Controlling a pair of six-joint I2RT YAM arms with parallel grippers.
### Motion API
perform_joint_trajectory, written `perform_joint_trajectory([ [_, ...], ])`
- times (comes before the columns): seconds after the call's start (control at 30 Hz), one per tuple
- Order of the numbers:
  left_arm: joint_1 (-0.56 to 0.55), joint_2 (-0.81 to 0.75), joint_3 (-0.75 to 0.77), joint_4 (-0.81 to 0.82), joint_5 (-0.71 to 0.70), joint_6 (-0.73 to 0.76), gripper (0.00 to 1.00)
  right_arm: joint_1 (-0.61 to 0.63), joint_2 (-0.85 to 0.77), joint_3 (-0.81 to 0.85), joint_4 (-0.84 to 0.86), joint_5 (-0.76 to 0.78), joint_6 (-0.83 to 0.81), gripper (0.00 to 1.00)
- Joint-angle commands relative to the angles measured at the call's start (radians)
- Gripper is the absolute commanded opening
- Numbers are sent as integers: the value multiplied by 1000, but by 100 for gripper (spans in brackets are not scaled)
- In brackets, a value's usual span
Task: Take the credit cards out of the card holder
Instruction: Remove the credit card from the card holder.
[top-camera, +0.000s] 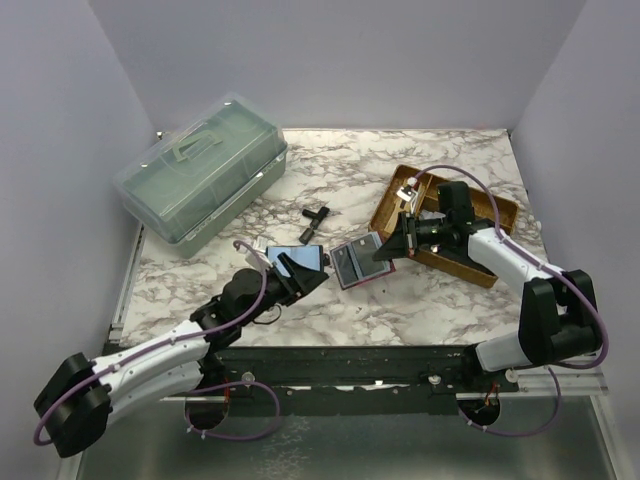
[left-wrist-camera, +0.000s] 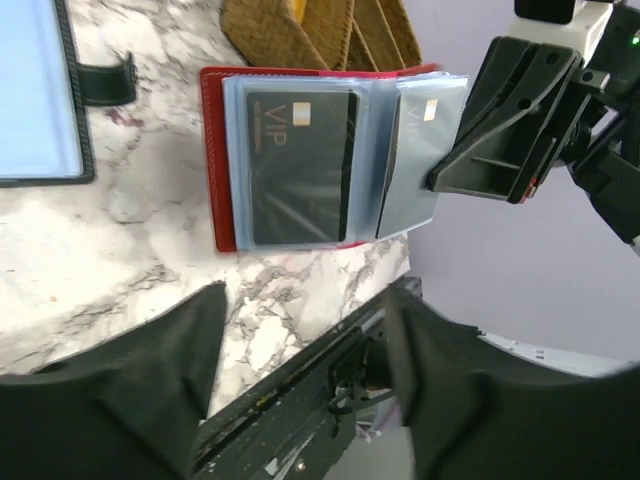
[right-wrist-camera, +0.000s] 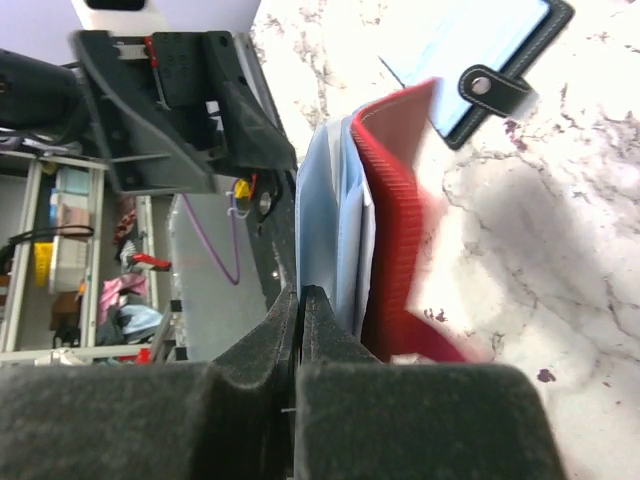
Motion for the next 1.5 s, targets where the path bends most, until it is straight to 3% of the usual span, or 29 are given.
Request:
perform_joint_trajectory([
  [0.0, 11, -163, 56, -234, -126, 23, 80, -5, 11, -9, -19, 47, -56, 0],
  [0.13, 15, -275, 42, -284, -153, -21, 98, -5, 42, -2, -13, 37, -56, 0],
  [0.23, 17, -271, -20, -110, -107, -89, 99, -5, 58, -3, -8, 25, -57, 0],
  [0.4, 17, -73, -55, 162, -8, -108, 97, -6, 64, -18, -1, 1, -66, 0],
  [0.63, 22, 179, 44, 315, 103, 23, 96, -5, 58, -60, 43, -36, -63, 0],
  [0.8, 26, 254, -10, 477, 76, 20, 96, -5, 62, -76, 65, -61, -69, 0],
  [1.47, 27, 363, -21, 580, 21, -53, 96, -5, 78, -92, 143, -185, -35, 0],
])
